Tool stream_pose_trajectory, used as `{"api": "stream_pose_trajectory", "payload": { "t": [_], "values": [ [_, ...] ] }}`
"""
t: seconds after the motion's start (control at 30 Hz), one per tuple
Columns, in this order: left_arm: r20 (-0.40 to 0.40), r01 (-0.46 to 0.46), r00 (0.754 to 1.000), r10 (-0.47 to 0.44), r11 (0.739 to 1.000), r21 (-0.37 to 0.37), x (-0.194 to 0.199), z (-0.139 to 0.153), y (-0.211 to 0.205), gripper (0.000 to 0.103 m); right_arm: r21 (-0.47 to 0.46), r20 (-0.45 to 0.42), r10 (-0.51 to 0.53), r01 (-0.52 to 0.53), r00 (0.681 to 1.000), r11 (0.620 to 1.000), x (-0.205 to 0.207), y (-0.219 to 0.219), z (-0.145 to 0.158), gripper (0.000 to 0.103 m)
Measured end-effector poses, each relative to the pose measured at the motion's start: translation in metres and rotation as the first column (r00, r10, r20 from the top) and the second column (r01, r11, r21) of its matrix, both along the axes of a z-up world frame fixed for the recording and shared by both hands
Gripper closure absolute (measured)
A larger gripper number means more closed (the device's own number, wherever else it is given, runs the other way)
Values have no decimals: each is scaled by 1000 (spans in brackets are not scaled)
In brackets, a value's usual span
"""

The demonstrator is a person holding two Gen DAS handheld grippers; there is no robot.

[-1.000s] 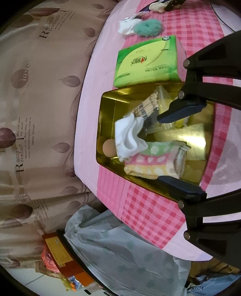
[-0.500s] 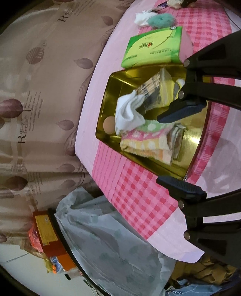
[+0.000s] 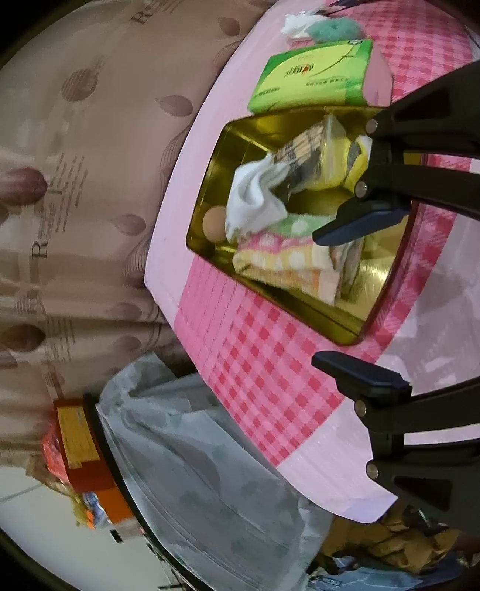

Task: Organize soft objects
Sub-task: 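Carry the cream scrunchie into the tin and open the right gripper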

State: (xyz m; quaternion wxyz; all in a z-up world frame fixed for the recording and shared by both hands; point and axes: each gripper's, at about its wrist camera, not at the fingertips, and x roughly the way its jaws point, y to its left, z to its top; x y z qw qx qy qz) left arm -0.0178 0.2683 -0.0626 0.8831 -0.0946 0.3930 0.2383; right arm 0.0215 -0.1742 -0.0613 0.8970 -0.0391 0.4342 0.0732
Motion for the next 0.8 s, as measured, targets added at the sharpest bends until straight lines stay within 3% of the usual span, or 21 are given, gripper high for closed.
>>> {"api": "stream_pose_trajectory", "payload": {
  "t": [0.33, 0.6, 0.8],
  "values": [
    [29, -68, 997, 69, 997, -26, -12, 5, 14, 42, 64, 50, 190, -193, 980, 979, 3, 92, 35, 89],
    [18, -125, 992, 126, 990, -61, -15, 2, 32, 42, 116, 63, 374, -379, 925, 918, 6, 193, 50, 89],
    [11, -148, 989, 150, 986, -70, -16, -1, 38, 42, 111, 68, 495, -499, 866, 859, 4, 264, 51, 89]
  ]
}}
